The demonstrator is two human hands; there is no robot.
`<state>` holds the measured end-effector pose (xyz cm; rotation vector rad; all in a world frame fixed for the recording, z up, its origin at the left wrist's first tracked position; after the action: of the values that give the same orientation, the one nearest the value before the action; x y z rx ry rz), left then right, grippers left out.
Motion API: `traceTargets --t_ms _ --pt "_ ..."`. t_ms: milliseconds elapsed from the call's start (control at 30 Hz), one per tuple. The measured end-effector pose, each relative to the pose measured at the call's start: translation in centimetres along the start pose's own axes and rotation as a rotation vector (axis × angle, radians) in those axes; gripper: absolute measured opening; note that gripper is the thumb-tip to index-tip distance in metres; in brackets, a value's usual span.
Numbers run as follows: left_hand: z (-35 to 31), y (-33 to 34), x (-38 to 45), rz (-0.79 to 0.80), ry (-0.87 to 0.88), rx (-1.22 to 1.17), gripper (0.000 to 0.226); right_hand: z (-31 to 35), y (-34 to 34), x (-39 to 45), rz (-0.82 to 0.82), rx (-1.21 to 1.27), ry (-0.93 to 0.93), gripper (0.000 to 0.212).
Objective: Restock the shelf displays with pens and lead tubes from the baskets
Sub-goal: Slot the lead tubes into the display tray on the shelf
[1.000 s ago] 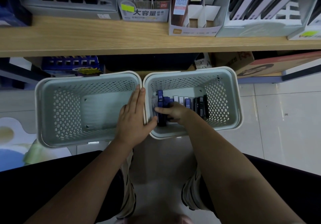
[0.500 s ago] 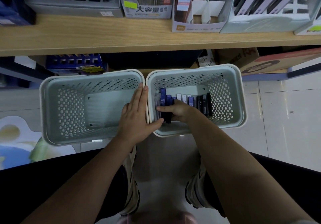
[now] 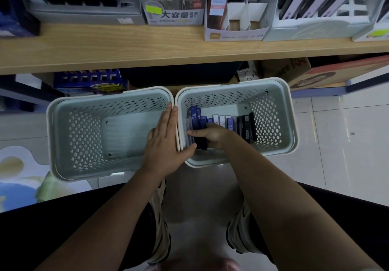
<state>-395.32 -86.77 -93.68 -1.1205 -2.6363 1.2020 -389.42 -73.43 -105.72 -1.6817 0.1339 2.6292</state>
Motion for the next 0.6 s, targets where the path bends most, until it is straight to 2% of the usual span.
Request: traceTargets --t_ms 133,233,267,367,467,533,600 --pt "0.0 0.0 0.0 -0.001 0.001 -0.004 0.108 0.1 0.1 0.3 -0.004 0.089 -0.025 0.115" --pt "0.0 0.0 0.0 -0.002 0.001 -0.003 0.106 0.3 0.2 0.9 0.016 0.088 -0.067 0.131" --pt "0.0 -0.1 0.0 -0.003 0.002 -0.004 0.105 0.4 0.2 1.0 0.022 0.095 -0.079 0.126" --pt "0.1 -0.1 0.1 -0.007 -0.001 -0.011 0.105 0.7 0.2 0.7 0.029 0.097 -0.082 0.092" --pt "0.0 -0.1 0.1 -0.003 0.002 -0.008 0.104 0.9 0.4 0.7 0.053 0.069 -0.104 0.093" --pt "-0.1 0.0 0.1 -0.006 0.009 -0.005 0.104 1.2 0.6 0.8 0.088 0.031 -0.128 0.069" --pt "0.0 0.0 0.0 -0.007 0.012 -0.002 0.104 1.3 0.6 0.9 0.117 -0.013 -0.141 0.057"
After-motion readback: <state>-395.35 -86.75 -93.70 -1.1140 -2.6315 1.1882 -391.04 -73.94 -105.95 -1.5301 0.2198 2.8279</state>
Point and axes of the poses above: each hand's wrist, its own x-axis towards the middle knuckle, its own y-axis out of the palm, z = x × y, the point moved 8 cm from there along x, towards the middle knuckle, and after that the axes turned 14 degrees about -x, right-handed, at the moved point
